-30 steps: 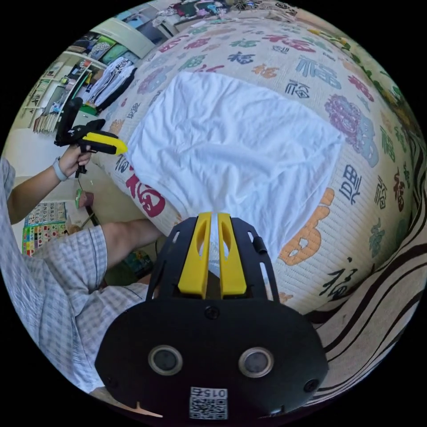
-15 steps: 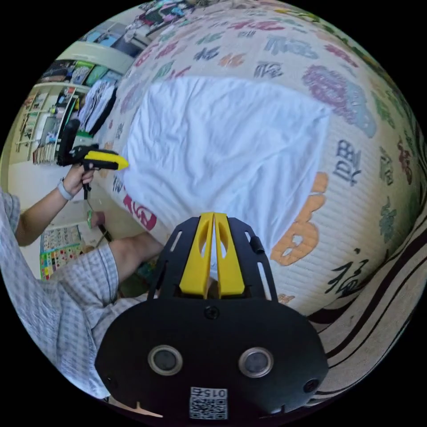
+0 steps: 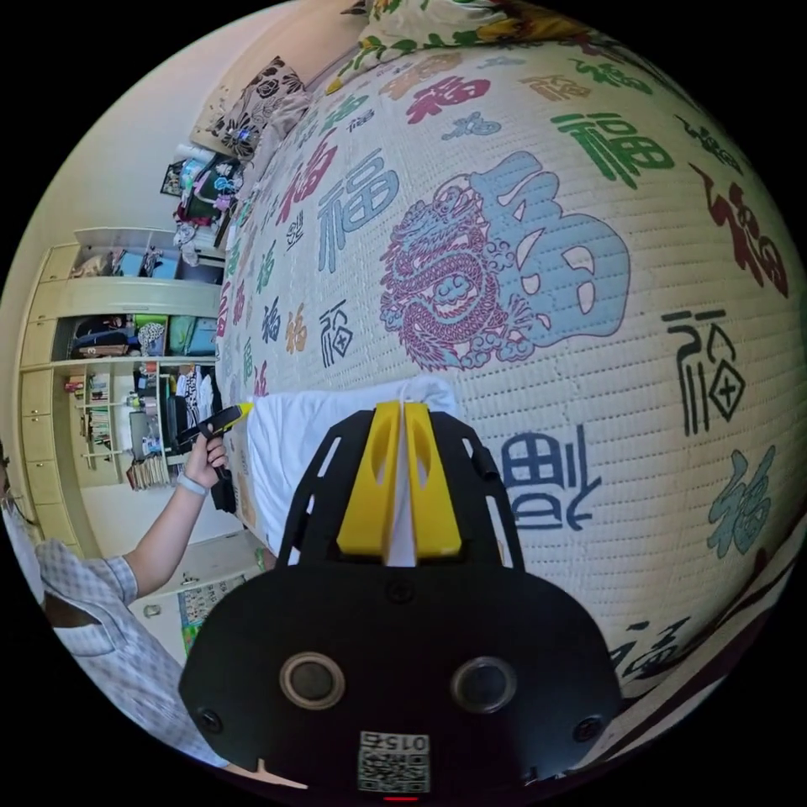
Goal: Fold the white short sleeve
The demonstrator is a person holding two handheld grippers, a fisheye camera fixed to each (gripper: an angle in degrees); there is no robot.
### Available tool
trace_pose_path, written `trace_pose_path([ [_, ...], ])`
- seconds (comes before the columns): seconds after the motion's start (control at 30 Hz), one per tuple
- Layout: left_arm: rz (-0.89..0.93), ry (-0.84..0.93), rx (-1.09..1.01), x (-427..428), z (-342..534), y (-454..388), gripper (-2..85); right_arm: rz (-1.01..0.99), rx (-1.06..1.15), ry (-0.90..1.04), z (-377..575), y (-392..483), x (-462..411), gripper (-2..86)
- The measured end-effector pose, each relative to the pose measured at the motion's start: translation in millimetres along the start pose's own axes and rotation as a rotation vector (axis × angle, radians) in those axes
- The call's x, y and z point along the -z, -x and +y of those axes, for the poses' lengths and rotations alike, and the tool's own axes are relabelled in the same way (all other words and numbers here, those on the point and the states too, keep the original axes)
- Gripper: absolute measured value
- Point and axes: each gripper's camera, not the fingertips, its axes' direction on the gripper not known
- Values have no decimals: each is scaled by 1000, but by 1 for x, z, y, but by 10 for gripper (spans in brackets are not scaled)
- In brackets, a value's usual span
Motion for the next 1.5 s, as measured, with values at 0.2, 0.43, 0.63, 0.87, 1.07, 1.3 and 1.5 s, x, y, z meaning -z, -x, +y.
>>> trace_pose_path([
  [0.2,-4,-51,7,16,16,22,10,-14,-43,-21,-14,-16,-6,-8],
  [0.43,-60,-49,-25,43,73,23,65,45,65,-19,9,8,-13,32],
  [0.63,-37,150,36,21,152,30,73,24,160,300,61,44,-79,63],
  [0.87,-39,203,33,-8,184,45,26,49,141,373,67,63,-135,-2],
  [1.07,-122,201,-79,-15,199,50,20,153,180,392,61,78,-155,-5],
  [1.3,-157,69,3,2,242,67,74,275,253,377,46,134,-163,42],
  [1.5,-206,5,82,1,283,96,87,344,614,350,-4,245,-203,57],
])
